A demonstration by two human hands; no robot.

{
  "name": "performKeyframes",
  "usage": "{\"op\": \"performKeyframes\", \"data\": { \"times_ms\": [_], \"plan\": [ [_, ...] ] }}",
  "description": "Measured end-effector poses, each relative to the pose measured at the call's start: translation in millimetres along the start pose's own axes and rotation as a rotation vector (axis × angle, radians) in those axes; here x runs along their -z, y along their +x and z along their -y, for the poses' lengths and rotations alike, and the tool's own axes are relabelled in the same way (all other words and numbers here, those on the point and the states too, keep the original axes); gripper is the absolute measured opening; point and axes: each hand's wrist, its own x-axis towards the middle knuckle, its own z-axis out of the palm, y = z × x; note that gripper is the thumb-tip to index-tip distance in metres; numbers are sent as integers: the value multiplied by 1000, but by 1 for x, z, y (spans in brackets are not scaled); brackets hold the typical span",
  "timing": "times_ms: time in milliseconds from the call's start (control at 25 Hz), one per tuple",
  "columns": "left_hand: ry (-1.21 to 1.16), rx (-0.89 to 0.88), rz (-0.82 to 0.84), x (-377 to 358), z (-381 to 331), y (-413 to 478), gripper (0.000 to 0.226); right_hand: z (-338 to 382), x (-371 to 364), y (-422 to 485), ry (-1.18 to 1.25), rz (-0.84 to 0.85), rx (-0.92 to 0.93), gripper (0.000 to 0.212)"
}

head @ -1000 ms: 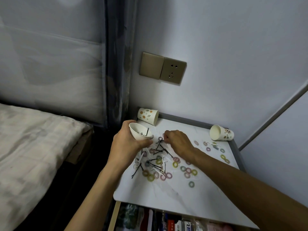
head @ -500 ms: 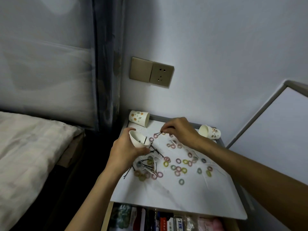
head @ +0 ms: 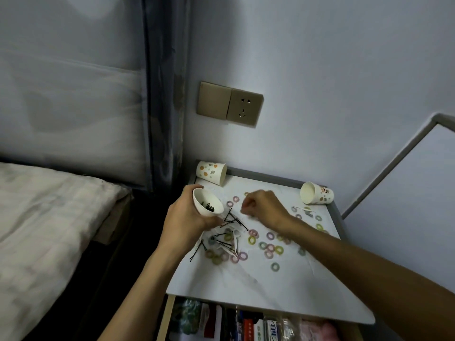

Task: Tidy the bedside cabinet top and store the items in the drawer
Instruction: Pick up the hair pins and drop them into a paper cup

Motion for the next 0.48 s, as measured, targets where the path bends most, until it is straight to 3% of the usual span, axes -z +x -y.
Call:
{"op": "performKeyframes", "data": {
  "times_ms": [200, 480],
  "plan": [
    [-42, -11, -46, 4, 0, 2, 69, -8, -36, 6, -210, 42, -179, 25],
    [-59, 3, -43, 0, -3, 1, 67, -7, -43, 7, -375, 36, -185, 21]
  ]
}}
